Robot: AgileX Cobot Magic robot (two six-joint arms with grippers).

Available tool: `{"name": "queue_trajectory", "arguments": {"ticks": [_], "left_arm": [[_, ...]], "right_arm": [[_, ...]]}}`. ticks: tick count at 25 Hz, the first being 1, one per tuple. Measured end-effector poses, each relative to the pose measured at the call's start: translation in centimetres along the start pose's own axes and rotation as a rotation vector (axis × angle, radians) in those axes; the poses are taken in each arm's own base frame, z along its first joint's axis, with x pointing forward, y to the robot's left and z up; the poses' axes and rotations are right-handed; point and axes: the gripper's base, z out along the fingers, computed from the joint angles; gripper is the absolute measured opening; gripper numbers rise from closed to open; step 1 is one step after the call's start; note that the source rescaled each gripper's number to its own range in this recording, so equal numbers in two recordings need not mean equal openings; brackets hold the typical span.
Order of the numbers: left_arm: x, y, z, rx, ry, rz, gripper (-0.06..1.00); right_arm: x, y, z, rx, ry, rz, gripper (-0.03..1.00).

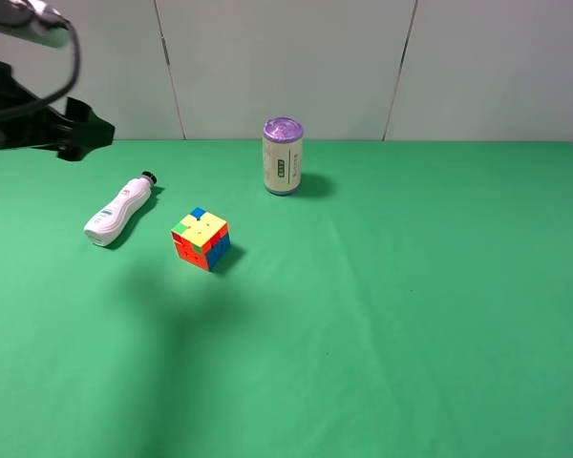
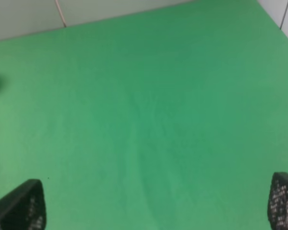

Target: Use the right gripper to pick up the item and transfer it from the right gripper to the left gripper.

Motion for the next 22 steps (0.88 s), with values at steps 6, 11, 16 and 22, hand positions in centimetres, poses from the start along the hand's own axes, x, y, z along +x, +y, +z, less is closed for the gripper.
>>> {"name": "queue_trajectory", "arguments": {"ticks": [6,11,16,22], "left_arm": [[0.5,-0.4,-5.9,0.021,-0.007,0.002,0.97],[1.7,-0.7,-10.7,0.014,-0.045,-0.005,0.97],[3.8,-1.2,-14.9,0.013,-0.087,-0.006,0.97],[6.3,-1.9,-19.5,0.02,-0.136,-0.02,0.97]], "right_arm": [[0.0,0.0,0.0,0.0,0.0,0.0,1.0],[0.0,0.0,0.0,-0.001,0.0,0.001,1.0],[0.0,0.0,0.0,-0.001,0.0,0.001,1.0],[0.0,0.0,0.0,-0.001,0.0,0.001,1.0]]}}
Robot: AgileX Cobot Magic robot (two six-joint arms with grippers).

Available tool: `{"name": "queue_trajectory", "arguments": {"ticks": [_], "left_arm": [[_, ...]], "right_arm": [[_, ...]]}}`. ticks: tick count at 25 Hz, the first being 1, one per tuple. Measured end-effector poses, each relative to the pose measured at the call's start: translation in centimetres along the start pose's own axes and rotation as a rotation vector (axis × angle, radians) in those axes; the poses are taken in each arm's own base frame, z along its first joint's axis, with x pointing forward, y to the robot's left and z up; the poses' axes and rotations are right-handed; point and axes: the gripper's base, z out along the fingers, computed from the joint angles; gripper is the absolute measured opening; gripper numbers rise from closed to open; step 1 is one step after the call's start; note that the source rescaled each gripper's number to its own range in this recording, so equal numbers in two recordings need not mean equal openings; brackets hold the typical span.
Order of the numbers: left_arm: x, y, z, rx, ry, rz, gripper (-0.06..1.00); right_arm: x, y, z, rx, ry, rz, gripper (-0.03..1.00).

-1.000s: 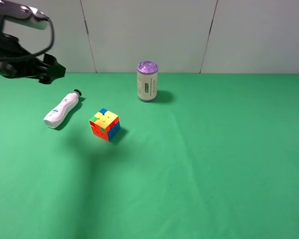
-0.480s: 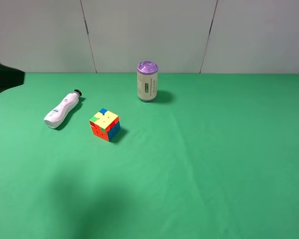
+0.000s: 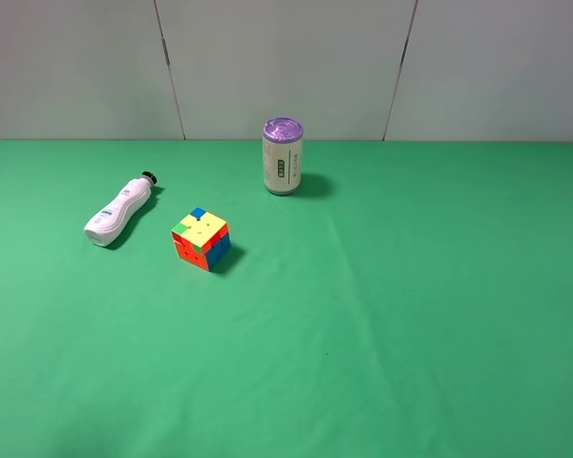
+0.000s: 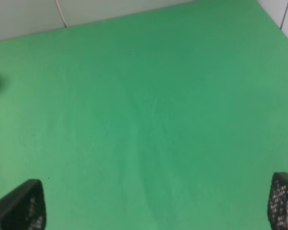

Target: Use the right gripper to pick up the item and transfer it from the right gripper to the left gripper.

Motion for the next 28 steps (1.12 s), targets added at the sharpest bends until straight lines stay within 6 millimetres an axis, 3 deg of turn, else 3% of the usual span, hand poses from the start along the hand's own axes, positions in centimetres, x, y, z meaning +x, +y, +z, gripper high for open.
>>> {"name": "queue_trajectory", "arguments": {"ticks": [6,13,28], "left_arm": [[2.0,-0.6,-2.2,0.022,0.058,0.005,0.96],[3.5,-1.1,-2.2,0.077,0.197,-0.027,0.95],[3.8,-0.7,-2.0,0.023,0.212,-0.14,0.95]], "right_arm": [[0.0,0.0,0.0,0.0,0.0,0.0,1.0],[0.0,0.0,0.0,0.0,0.0,0.0,1.0],[0.0,0.0,0.0,0.0,0.0,0.0,1.0]]}}
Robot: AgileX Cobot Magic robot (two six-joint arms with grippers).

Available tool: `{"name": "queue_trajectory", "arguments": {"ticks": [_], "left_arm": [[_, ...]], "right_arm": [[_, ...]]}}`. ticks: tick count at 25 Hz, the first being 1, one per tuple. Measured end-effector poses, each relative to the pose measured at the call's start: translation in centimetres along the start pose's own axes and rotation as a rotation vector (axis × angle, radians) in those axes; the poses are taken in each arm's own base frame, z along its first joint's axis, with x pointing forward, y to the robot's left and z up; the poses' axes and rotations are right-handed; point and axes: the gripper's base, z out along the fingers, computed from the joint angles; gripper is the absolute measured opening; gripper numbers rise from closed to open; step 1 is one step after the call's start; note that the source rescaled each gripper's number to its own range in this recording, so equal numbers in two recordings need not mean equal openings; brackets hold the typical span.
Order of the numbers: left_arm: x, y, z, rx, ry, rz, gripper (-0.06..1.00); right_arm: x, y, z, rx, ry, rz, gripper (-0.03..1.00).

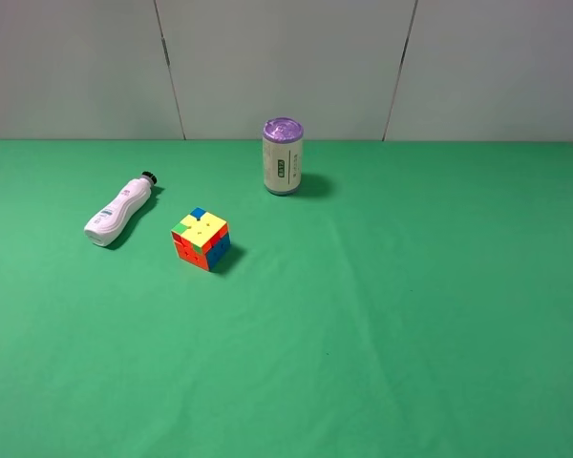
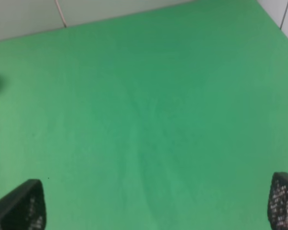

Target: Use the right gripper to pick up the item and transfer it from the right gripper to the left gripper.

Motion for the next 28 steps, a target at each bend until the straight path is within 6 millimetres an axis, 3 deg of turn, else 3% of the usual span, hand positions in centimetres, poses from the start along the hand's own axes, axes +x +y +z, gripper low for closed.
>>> {"name": "queue_trajectory", "arguments": {"ticks": [17,28], "left_arm": [[0.0,0.1,0.0,-0.009,0.0,0.017,0.95],[0.9,0.0,-1.3,-0.034,-0.103,0.047,0.95]], "right_arm": [[0.0,0.0,0.0,0.0,0.0,0.0,1.0],[0.0,0.0,0.0,-0.003,0.0,0.002,1.0]]}}
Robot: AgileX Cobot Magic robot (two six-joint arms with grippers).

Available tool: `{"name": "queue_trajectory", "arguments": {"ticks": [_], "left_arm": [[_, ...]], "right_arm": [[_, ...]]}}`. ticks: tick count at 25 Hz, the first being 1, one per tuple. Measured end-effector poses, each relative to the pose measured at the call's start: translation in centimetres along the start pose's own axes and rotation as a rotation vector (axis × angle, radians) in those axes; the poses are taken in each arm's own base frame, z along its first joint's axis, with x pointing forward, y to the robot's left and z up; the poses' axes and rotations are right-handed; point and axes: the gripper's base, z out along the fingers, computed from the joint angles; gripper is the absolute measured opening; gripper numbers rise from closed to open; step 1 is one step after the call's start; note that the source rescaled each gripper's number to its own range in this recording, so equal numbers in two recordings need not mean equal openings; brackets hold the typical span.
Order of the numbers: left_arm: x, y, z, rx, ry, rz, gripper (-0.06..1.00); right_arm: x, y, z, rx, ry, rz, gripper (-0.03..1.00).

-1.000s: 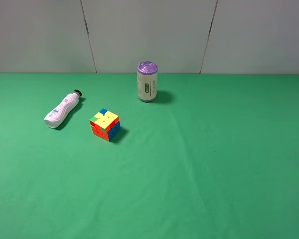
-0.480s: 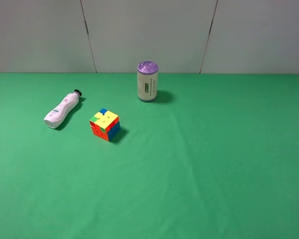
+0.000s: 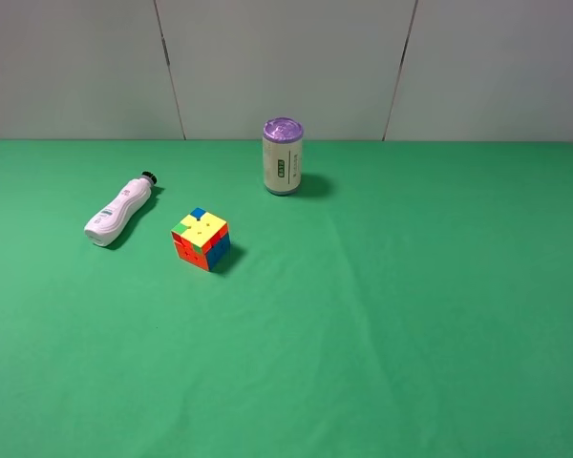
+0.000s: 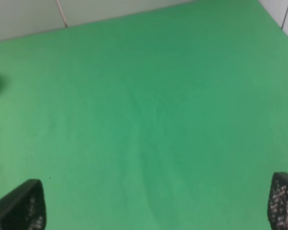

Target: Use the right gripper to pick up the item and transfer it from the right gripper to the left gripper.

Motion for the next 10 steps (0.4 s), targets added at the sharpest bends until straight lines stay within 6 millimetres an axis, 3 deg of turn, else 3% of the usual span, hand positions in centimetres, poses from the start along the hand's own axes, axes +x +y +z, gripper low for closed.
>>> {"name": "queue_trajectory", "arguments": {"ticks": [10], "left_arm": [[-0.05,-0.1,0.09,-0.133,0.005,-0.071,0.95]], "right_arm": [[0.0,0.0,0.0,0.0,0.0,0.0,1.0]]}}
